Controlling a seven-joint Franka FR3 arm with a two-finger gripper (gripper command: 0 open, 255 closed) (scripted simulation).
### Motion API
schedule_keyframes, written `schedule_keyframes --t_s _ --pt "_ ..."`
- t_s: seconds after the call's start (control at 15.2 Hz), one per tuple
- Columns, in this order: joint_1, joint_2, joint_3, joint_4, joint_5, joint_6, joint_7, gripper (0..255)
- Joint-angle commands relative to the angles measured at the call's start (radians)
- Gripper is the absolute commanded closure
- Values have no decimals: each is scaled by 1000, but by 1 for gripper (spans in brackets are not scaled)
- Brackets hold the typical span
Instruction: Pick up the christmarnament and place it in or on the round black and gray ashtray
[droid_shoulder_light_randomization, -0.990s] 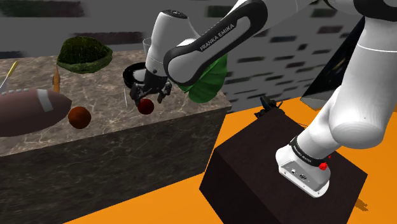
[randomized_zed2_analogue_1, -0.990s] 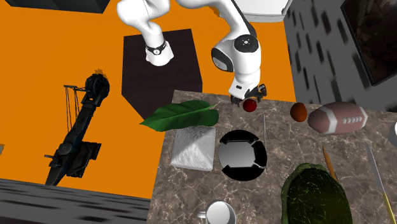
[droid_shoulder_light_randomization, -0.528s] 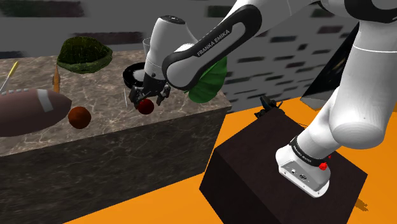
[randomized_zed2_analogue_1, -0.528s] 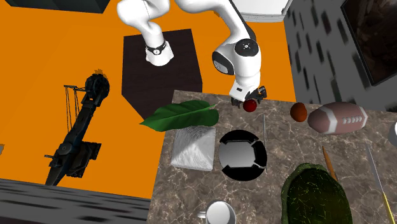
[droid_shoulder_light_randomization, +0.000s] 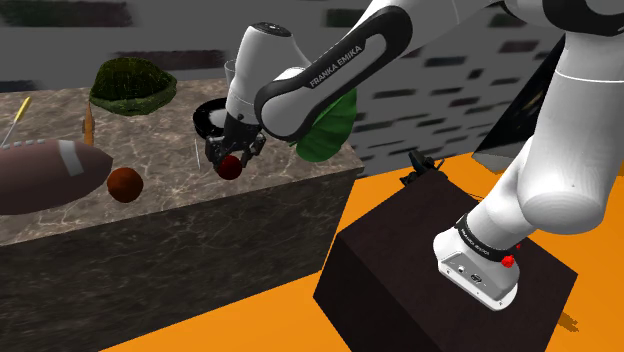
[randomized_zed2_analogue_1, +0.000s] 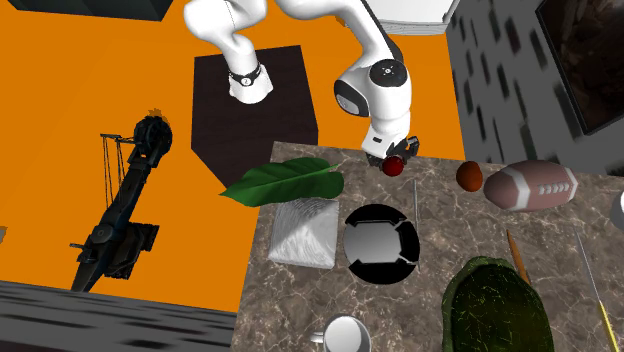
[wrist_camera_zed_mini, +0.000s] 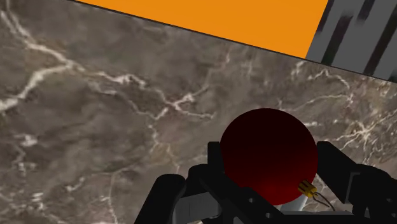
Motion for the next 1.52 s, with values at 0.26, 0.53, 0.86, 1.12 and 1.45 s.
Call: schedule_keyframes --t_s 0.26,0.53,0.86,1.12,1.45 --pt "-3 -6 1 -1 3 -16 0 255" --pt "-11 -43 10 8 17 -61 -5 255" --pt "-20 -86 19 25 33 -118 -10 255" --pt "-25 -117 24 42 45 -166 -12 255" --pt "-31 -153 29 69 57 -226 -14 255"
